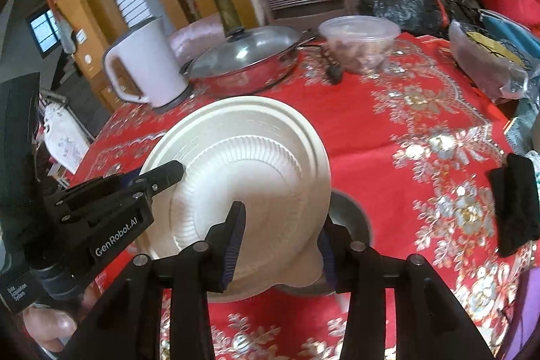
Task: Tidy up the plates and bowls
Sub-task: 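Carry the cream plastic plate over the plate stack and lower it, then open the left tool to release the cream plate onto the stack, then move the left tool toward the grey steel cup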
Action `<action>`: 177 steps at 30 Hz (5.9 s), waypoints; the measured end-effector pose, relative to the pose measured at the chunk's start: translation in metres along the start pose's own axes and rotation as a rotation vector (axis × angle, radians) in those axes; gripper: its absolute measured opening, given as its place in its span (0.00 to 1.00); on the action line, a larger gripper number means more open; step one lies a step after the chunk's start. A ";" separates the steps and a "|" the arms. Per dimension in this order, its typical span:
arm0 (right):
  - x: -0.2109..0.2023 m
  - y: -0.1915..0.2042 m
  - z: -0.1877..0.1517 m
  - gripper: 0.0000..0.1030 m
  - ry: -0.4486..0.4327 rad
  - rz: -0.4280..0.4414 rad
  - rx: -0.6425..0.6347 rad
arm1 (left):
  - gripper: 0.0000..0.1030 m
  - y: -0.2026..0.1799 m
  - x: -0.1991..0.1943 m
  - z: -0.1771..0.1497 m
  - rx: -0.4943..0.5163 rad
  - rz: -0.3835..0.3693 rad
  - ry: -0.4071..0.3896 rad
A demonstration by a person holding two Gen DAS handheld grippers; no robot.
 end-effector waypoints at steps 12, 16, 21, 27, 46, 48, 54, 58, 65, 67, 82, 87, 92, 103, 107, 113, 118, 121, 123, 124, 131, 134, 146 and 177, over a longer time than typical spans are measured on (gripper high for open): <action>0.011 0.049 -0.036 0.45 0.040 0.031 -0.073 | 0.12 0.044 -0.024 -0.048 -0.048 0.083 -0.034; 0.013 0.064 -0.042 0.45 0.048 0.038 -0.095 | 0.12 0.057 -0.028 -0.058 -0.066 0.092 -0.031; 0.016 0.088 -0.046 0.45 0.058 0.037 -0.144 | 0.12 0.076 -0.039 -0.066 -0.092 0.112 -0.042; 0.017 0.114 -0.050 0.45 0.062 0.048 -0.183 | 0.12 0.099 -0.054 -0.072 -0.123 0.139 -0.070; 0.008 0.232 -0.043 0.45 0.030 0.126 -0.335 | 0.12 0.192 -0.119 -0.084 -0.255 0.231 -0.157; 0.011 0.248 -0.043 0.45 0.032 0.142 -0.353 | 0.12 0.207 -0.126 -0.086 -0.272 0.258 -0.163; 0.025 0.298 -0.050 0.47 0.046 0.187 -0.415 | 0.12 0.250 -0.136 -0.098 -0.322 0.324 -0.160; 0.032 0.311 -0.053 0.47 0.057 0.202 -0.426 | 0.12 0.266 -0.137 -0.105 -0.340 0.347 -0.153; 0.046 0.329 -0.056 0.47 0.075 0.214 -0.444 | 0.12 0.285 -0.137 -0.112 -0.365 0.368 -0.152; 0.048 0.333 -0.058 0.47 0.079 0.216 -0.450 | 0.12 0.291 -0.137 -0.114 -0.375 0.371 -0.149; 0.080 0.364 -0.075 0.48 0.141 0.218 -0.497 | 0.12 0.327 -0.123 -0.134 -0.423 0.405 -0.104; 0.087 0.369 -0.080 0.51 0.168 0.233 -0.498 | 0.13 0.333 -0.115 -0.143 -0.427 0.409 -0.077; 0.090 0.368 -0.084 0.51 0.179 0.242 -0.487 | 0.14 0.335 -0.108 -0.148 -0.430 0.400 -0.054; 0.084 0.370 -0.084 0.59 0.163 0.228 -0.490 | 0.15 0.342 -0.108 -0.152 -0.450 0.419 -0.052; 0.078 0.368 -0.082 0.59 0.142 0.217 -0.496 | 0.15 0.341 -0.112 -0.151 -0.449 0.421 -0.063; 0.069 0.358 -0.081 0.59 0.104 0.192 -0.502 | 0.15 0.328 -0.117 -0.146 -0.428 0.413 -0.090; 0.059 0.344 -0.079 0.69 0.055 0.153 -0.506 | 0.15 0.320 -0.122 -0.142 -0.418 0.415 -0.113; 0.051 0.331 -0.077 0.70 0.024 0.138 -0.489 | 0.15 0.312 -0.125 -0.140 -0.407 0.407 -0.122; 0.047 0.322 -0.076 0.71 0.010 0.125 -0.480 | 0.15 0.304 -0.125 -0.137 -0.395 0.395 -0.126; 0.043 0.315 -0.075 0.73 -0.004 0.112 -0.476 | 0.18 0.300 -0.125 -0.136 -0.391 0.384 -0.127; 0.019 0.270 -0.069 0.80 -0.082 0.032 -0.440 | 0.60 0.251 -0.132 -0.120 -0.295 0.366 -0.203; 0.009 0.245 -0.070 0.81 -0.102 0.000 -0.419 | 0.67 0.231 -0.135 -0.113 -0.282 0.318 -0.224; -0.029 0.130 -0.069 0.82 -0.136 -0.134 -0.286 | 0.71 0.129 -0.110 -0.093 -0.164 0.191 -0.209; -0.045 -0.055 -0.048 0.84 -0.105 -0.138 0.067 | 0.71 -0.024 -0.033 -0.057 0.008 0.036 -0.049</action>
Point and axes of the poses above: each gripper's, at about its wrist camera, not at the fingertips, and x roughly the way its jaws point, y to its left, z to its top, the point moved 7 cm from there along x, roughly the way its jaws point, and after that the axes turned 3 degrees about z, right-handed, at the moved point
